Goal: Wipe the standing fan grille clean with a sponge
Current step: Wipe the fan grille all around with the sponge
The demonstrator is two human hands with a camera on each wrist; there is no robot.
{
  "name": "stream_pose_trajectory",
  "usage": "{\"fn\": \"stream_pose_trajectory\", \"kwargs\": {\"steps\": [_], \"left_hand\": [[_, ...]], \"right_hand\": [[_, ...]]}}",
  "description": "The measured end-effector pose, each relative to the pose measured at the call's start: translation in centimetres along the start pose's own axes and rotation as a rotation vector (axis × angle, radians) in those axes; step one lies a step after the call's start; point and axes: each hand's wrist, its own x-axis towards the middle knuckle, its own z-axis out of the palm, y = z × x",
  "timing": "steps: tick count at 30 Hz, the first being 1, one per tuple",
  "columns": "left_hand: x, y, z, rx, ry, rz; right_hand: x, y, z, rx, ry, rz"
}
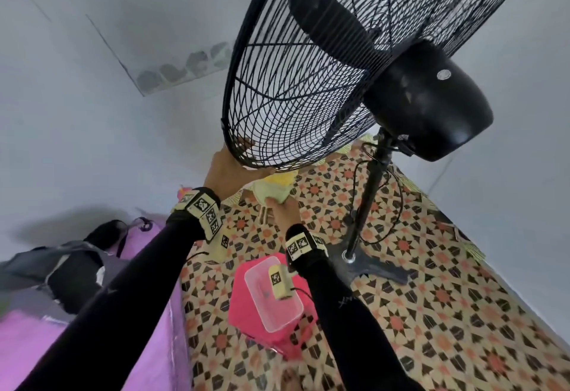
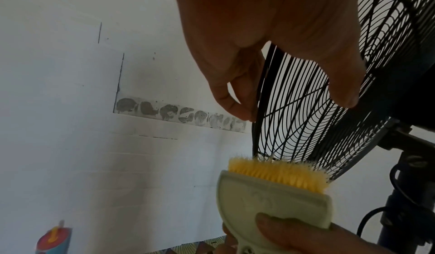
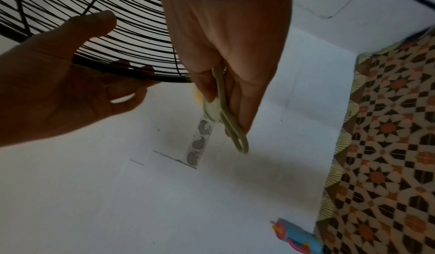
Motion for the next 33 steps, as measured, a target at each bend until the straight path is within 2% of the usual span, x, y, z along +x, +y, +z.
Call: {"fn": "stream_pose_trajectory", "kwargs": {"steps": [3, 8, 10, 12, 15, 16, 18, 20, 25, 27, 31, 33], "left_hand": [[0.3, -0.1, -0.1, 0.007, 0.003, -0.017], [0.1, -0.3, 0.2, 0.022, 0.002, -0.036], [-0.1, -0.4, 0.5, 0.026, 0.015, -0.043], [-0.3, -0.7, 0.6, 0.044, 0.029, -0.041], [-0.1, -0.7, 0.6, 0.044, 0.027, -0.043], [0.0, -0.6, 0.6, 0.048, 0.019, -0.042], [0.3, -0.4, 0.5, 0.055, 0.011, -0.048], [0.5, -0.5, 0.4, 0.044, 0.0, -0.063], [0.3, -1.1, 0.9, 0.003, 0.021, -0.072], [0.4, -0.8, 0.9, -0.008, 0.035, -0.063], [0.8, -0.5, 0.5, 0.004, 0.012, -0.056], [0.7, -0.7, 0.6, 0.0, 0.013, -0.06]], "right_hand": [[-1.1, -1.7, -0.3, 0.06, -0.014, 0.02], [-3.8, 1.2, -0.8, 0.115, 0.149, -0.03], [-0.3, 5.4, -0.4, 0.024, 0.153, -0.003], [2.7, 6.2, -0.2, -0.092, 0.128, -0.017], [-1.4, -0.4, -0.9, -0.227, 0.156, -0.083], [-2.4, -0.9, -1.3, -0.218, 0.19, -0.13], [-4.2, -0.1, -2.1, -0.129, 0.249, -0.162], [-4.5, 1.3, -2.5, -0.092, 0.251, -0.118], [-2.1, -2.0, -2.4, -0.272, 0.084, -0.076], [-2.2, -3.0, -3.0, -0.304, 0.115, -0.112], [-5.5, -2.7, -4.3, -0.125, 0.243, -0.18], [-5.8, -2.7, -4.6, -0.131, 0.238, -0.217]]}}
